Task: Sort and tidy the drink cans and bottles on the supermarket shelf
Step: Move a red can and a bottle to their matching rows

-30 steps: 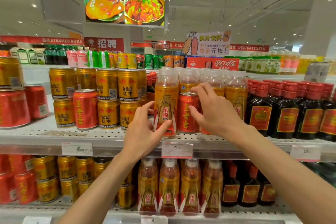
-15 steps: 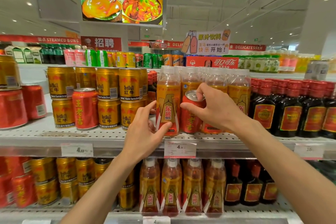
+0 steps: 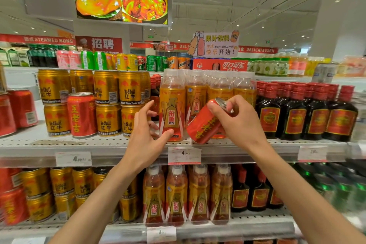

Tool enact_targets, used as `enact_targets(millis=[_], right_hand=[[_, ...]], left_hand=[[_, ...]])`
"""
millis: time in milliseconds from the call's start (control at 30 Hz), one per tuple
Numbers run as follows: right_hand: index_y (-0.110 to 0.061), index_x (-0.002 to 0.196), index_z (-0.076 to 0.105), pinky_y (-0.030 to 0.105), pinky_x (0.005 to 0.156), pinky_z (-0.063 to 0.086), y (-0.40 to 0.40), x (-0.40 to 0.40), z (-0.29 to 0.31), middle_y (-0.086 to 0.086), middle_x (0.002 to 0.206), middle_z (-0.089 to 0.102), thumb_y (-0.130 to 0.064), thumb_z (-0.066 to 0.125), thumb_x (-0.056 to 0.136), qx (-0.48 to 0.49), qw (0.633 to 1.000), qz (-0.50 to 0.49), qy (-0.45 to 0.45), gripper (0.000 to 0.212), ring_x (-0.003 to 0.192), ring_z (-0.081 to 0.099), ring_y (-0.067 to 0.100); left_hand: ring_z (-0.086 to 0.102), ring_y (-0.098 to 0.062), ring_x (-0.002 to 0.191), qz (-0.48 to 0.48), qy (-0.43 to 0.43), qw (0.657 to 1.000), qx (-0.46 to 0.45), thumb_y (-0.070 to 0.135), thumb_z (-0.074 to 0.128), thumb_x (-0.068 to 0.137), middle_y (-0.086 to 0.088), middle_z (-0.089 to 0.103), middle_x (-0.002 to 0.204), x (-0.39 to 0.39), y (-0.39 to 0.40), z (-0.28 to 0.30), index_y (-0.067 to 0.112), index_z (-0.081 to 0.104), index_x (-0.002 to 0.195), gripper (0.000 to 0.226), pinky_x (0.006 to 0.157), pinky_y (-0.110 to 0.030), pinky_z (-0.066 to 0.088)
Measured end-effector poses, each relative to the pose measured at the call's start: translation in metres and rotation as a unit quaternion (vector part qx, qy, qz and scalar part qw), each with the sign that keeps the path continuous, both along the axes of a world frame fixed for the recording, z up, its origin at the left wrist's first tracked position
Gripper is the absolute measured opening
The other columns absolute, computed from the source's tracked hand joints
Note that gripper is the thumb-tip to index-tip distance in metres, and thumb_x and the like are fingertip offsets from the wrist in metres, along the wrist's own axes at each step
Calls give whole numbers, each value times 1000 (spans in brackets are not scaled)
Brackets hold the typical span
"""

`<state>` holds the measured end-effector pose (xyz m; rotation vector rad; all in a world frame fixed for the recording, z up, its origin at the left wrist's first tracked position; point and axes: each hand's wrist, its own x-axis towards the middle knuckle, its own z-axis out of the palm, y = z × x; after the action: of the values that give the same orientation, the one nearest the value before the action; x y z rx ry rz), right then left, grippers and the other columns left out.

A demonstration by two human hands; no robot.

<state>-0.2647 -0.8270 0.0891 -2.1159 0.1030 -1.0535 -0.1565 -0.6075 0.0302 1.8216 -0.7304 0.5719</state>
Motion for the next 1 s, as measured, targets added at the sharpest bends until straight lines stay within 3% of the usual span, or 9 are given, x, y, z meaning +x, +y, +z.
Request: enact_targets(millis=[33,133,233,300,467,567,767,900,1000], right_hand=[[-24,76,41,47,63,59,-1,-4,-3,1,83,64,-68,64,83,35,999,6,-3,50,76,66,26],[-16,80,44,25,49,54,2,-18,-15,15,98,67,-55,68,88,133,990,35,-19,47,67,67,24],[-6,89,49,25,48,53,5,-32,-33,13,89,68,-54,67,89,200,978,53,-10,51,49,63,16],[-5,92,52,25,50,53,5,-41,-45,10,81,69,-55,66,88,239,969,66,5,53,46,62,16],[3,105,56,24,56,57,-1,-57,-74,15,78,72,-52,66,88,321,940,105,44,58,51,65,21],[1,105,58,25,58,58,-7,-62,-87,11,81,75,-52,63,90,347,927,117,77,55,58,70,25],[-4,102,59,24,51,55,1,-65,-102,1,78,76,-49,57,94,333,924,142,126,45,61,73,25],[-4,103,60,27,53,55,19,-62,-105,5,78,76,-53,58,92,322,925,141,143,50,61,73,26],[-4,102,61,26,51,54,38,-58,-104,4,77,75,-53,59,92,318,926,139,146,50,60,72,25]], left_hand=[[55,-5,103,-10,6,1000,-7,34,78,88,3,43,132,-7,-1,-1,37,23,156,87,77,-11,48],[48,3,116,-44,-16,999,16,45,77,86,9,38,134,-32,-5,-9,41,31,150,78,88,-8,44],[39,8,132,-86,-35,993,78,60,72,79,17,39,138,-51,-12,-16,43,43,140,69,104,-12,33],[42,9,132,-109,-20,987,113,60,74,78,23,44,138,-61,-17,-18,40,48,138,68,107,-16,35],[53,13,116,-118,34,981,147,44,83,81,33,55,127,-77,-25,-25,55,46,132,64,94,-9,41],[58,9,115,-120,55,979,156,41,84,81,30,59,127,-81,-25,-28,49,52,135,63,95,-15,50],[58,9,115,-136,93,973,164,35,86,80,28,58,128,-88,-11,-32,42,57,135,62,86,-13,55],[60,5,114,-137,110,971,163,32,86,81,36,57,124,-88,10,-33,41,59,133,60,88,-18,57],[61,4,113,-133,117,972,157,31,86,81,28,62,124,-84,30,-34,39,59,134,60,89,-18,56]])
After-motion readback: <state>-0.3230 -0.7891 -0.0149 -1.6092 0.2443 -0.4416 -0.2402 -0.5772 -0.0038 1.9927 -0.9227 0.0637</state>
